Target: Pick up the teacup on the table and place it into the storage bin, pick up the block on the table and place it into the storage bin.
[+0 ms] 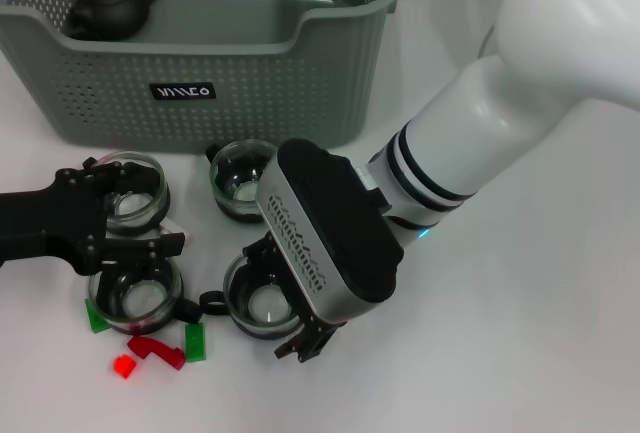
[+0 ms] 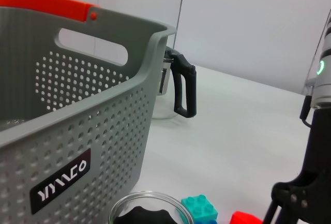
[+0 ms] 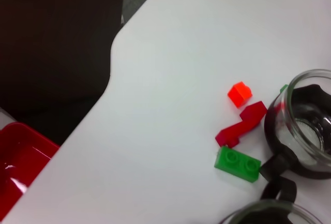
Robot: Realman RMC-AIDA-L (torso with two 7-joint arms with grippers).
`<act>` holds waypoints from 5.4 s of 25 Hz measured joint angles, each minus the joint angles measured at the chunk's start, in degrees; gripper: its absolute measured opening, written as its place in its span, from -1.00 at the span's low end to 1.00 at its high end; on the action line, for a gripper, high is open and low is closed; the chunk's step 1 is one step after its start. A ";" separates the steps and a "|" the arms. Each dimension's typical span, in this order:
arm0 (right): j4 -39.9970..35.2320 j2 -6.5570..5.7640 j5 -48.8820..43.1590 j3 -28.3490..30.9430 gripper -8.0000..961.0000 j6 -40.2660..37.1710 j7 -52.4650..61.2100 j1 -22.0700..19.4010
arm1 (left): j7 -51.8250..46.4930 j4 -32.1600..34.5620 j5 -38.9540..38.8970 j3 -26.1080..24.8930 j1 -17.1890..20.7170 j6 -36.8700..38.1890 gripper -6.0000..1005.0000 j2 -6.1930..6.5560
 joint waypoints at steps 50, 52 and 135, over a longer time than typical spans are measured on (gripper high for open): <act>3.12 0.00 0.79 -3.02 0.90 0.77 6.00 0.41 | 1.19 -2.32 0.28 -0.01 0.43 -1.51 0.86 -0.18; 3.10 0.00 0.80 -3.06 0.90 0.87 6.00 0.37 | 1.28 -2.49 0.28 0.00 0.43 -1.50 0.86 -0.18; -12.75 -1.29 -21.62 40.65 -0.84 -8.92 23.61 14.54 | 2.25 -2.69 -0.14 0.25 0.64 0.66 0.86 0.22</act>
